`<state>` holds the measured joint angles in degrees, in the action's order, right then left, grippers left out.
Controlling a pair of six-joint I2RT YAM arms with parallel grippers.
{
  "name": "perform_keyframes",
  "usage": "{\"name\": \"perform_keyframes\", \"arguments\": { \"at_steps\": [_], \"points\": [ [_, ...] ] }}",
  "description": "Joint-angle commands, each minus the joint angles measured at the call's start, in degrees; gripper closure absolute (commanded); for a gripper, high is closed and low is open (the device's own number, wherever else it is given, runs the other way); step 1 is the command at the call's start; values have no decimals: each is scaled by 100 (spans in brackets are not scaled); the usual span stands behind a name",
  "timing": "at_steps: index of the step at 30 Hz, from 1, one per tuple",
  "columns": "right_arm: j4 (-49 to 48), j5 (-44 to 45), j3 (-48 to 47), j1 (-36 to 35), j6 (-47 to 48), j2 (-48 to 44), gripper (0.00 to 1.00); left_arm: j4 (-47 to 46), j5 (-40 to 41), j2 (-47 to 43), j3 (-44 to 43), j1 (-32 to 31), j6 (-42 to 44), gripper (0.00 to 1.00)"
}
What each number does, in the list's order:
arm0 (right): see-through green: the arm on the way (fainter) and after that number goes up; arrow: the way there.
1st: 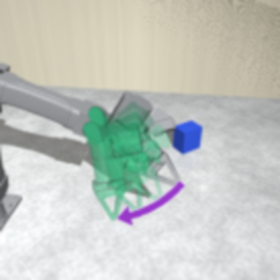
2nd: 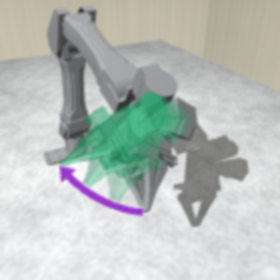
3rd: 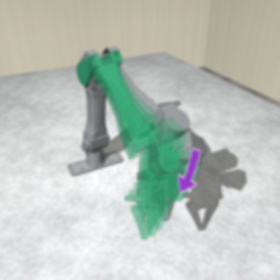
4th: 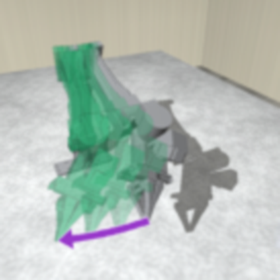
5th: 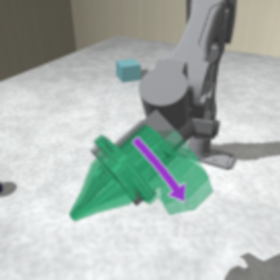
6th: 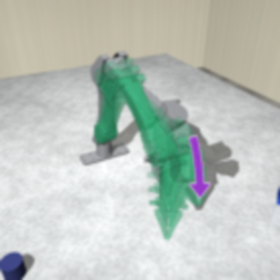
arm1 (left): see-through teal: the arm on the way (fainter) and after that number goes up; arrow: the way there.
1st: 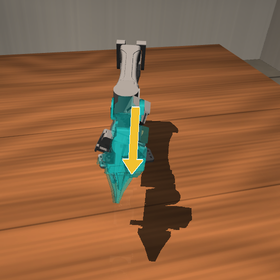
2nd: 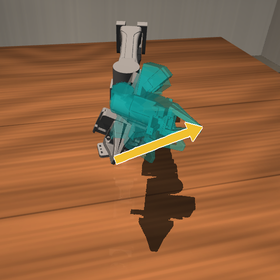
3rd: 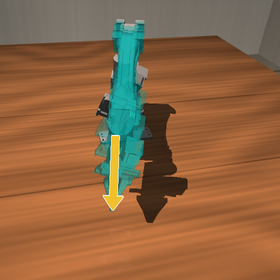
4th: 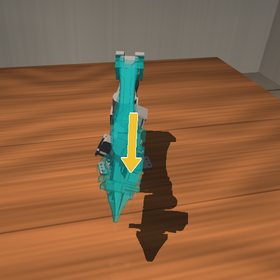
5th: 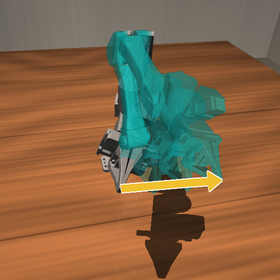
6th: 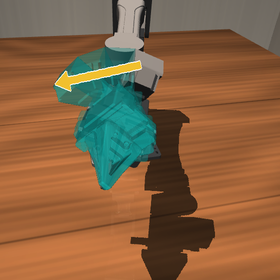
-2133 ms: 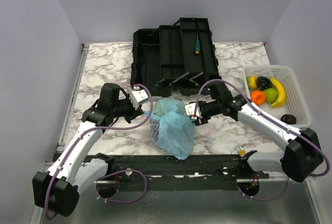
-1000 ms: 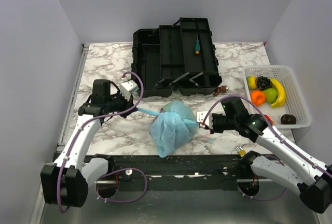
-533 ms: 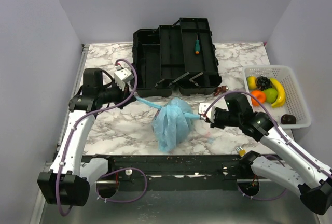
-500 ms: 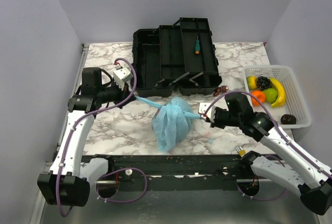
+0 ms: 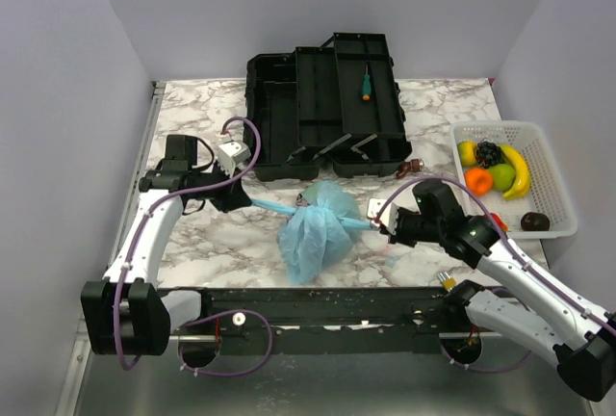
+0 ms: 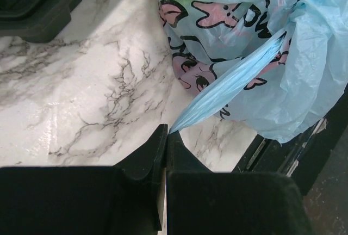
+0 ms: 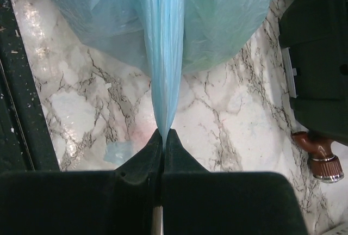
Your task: Place the fake fruits into the plastic bag and tie a complex knot
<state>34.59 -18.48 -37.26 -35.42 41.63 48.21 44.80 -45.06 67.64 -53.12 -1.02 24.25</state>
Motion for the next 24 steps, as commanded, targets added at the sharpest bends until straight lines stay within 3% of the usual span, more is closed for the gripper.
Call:
{"name": "perform_keyframes", "arguments": {
  "at_steps": [1, 7, 10, 15, 24],
  "points": [
    [1210, 970, 112, 216, 149, -63, 99, -526, 1603, -381, -339, 421, 589, 100],
    [241, 1360, 522, 237, -108, 249, 99, -84, 1379, -246, -170, 357, 653, 100],
    [-590, 1552, 703, 479, -400, 496, 99, -370, 1693, -584, 385, 120, 672, 100],
    [-1186, 1814, 868, 693, -440, 1192, 99, -1190, 2172, -691, 1158, -48, 505, 100],
    [-2234, 2105, 1056, 1026, -411, 2234, 99, -2018, 2734, -193, 1498, -53, 345, 100]
  ]
}}
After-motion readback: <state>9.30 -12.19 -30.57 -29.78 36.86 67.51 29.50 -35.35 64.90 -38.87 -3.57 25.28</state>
